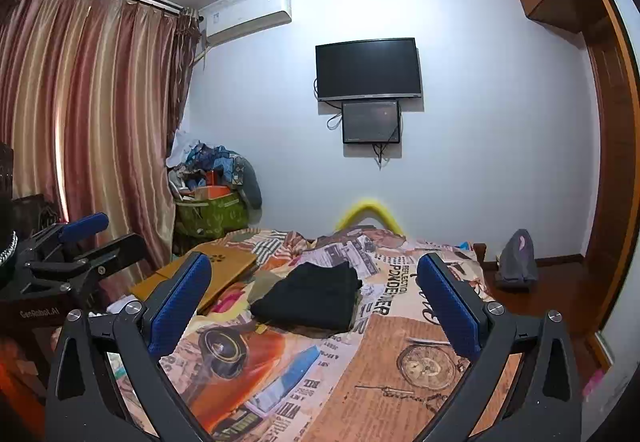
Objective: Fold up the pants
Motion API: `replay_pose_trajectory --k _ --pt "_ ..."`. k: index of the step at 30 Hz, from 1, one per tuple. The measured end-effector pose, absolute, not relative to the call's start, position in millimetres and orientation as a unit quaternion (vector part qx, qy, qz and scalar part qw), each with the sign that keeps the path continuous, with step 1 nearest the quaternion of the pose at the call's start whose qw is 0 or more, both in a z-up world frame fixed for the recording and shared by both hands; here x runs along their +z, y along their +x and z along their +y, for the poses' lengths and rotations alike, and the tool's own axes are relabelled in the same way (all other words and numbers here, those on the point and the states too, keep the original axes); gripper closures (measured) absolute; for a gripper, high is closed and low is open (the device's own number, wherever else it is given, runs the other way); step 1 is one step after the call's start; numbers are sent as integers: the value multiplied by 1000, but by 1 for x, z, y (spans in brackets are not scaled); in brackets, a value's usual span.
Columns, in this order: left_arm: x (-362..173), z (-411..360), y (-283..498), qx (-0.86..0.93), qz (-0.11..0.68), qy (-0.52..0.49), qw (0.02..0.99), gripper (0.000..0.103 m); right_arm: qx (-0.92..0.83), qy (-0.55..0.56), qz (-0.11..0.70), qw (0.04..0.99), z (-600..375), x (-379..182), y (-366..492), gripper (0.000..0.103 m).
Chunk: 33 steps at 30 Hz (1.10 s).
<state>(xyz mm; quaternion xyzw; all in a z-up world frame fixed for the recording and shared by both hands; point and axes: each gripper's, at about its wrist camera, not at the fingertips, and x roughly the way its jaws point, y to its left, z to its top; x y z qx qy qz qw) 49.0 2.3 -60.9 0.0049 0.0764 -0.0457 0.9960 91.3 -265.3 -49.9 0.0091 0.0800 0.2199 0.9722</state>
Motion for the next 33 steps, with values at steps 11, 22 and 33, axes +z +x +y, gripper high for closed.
replay_pose_trajectory --k 11,22,33 --pt "-66 6 54 -48 86 -7 995 0 220 7 81 972 -264 -52 89 0" --pt "-68 6 56 -45 92 -11 995 0 222 5 85 971 -262 -50 88 0" --pt "-71 6 59 -49 96 -14 994 0 224 5 88 971 -262 -49 87 0"
